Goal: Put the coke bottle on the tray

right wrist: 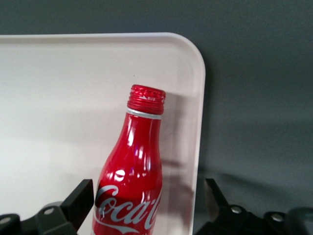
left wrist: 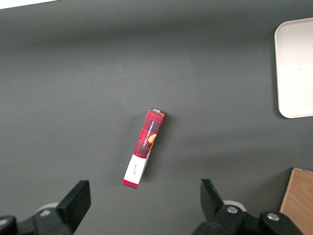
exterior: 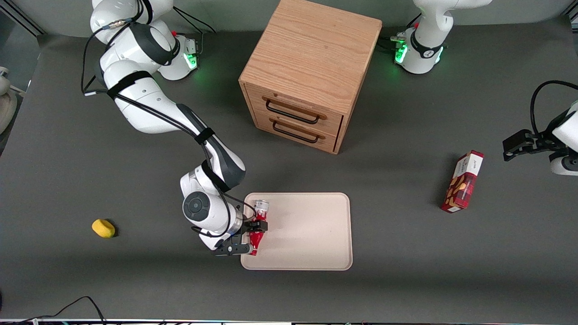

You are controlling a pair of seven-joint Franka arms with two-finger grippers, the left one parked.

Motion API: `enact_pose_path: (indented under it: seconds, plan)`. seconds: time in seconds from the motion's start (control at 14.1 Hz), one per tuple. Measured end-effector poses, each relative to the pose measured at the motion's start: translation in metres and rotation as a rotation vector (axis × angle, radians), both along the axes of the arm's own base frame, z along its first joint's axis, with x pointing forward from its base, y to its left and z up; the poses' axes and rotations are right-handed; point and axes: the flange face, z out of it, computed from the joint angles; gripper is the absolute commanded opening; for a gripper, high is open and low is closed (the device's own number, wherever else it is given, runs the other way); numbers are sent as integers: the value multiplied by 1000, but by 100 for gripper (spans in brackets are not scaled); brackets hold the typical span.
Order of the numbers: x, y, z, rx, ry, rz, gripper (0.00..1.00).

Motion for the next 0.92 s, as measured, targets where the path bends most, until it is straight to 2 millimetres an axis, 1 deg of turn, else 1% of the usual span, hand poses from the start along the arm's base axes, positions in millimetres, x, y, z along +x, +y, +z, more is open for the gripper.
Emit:
enact_pose_path:
  seconds: [0.14, 0.28, 0.57, 0.71, 0.78, 0.85, 0.92]
  plan:
    - [1, 1, 4, 3, -7, 1, 100]
    - [3, 5, 16, 10, -26, 3, 100]
    - [0, 16, 38, 14, -50, 19, 100]
    - [0, 17, 48, 14, -58, 18, 100]
    - [0, 16, 58, 14, -66, 14, 100]
    - [-1, 11, 73, 9, -76, 7, 100]
    - [-1, 0, 92, -1, -88, -9, 100]
